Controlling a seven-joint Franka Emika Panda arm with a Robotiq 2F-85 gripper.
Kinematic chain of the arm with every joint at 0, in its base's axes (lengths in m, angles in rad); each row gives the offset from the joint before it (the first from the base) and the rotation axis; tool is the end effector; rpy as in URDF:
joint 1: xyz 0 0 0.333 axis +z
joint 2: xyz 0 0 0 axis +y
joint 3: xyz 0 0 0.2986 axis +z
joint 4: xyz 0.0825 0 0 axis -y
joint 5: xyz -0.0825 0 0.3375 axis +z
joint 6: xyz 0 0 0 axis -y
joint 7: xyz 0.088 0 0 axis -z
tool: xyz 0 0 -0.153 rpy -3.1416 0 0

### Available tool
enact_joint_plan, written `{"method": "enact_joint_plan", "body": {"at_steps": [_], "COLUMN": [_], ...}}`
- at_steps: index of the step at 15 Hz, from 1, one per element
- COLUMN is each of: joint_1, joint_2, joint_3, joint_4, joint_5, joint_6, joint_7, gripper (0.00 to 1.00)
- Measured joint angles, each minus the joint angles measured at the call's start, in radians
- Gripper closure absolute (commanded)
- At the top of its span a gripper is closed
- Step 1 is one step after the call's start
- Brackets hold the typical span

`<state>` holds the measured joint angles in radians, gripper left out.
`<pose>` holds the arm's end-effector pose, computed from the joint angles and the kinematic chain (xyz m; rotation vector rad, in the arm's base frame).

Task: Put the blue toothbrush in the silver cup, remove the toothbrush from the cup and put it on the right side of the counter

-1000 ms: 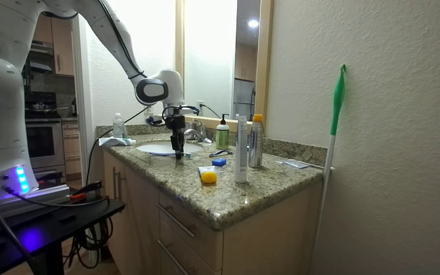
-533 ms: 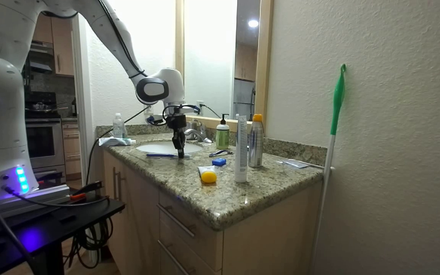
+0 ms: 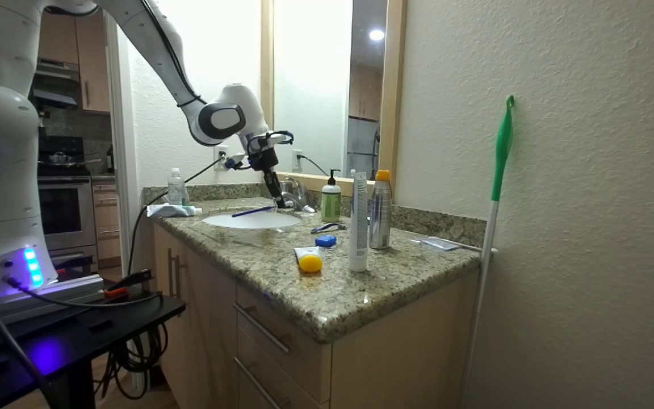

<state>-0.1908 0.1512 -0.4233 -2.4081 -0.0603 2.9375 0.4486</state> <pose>0.4262 -0.2980 0.2763 2.6152 -1.4109 0.5741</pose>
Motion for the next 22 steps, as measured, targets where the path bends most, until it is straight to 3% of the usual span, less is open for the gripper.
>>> {"method": "enact_joint_plan", "body": {"at_steps": [4, 6, 8, 13, 17, 22], "joint_1": [0.2, 0.247, 0.262, 0.263, 0.259, 0.392], "joint_2": [-0.105, -0.127, -0.151, -0.167, -0.104, -0.071], "joint_3": [-0.212, -0.268, -0.288, -0.292, -0.307, -0.309], "joint_4": [-0.03, -0.015, -0.004, 0.002, 0.139, 0.341], "joint_5": [-0.373, -0.554, -0.694, -0.725, -0.974, -1.221], "joint_6": [0.104, 0.148, 0.185, 0.189, 0.319, 0.347], "joint_7": [0.172, 0.25, 0.315, 0.328, 0.523, 0.729], "gripper": [0.99, 0.95, 0.95, 0.99, 0.99, 0.99]}}
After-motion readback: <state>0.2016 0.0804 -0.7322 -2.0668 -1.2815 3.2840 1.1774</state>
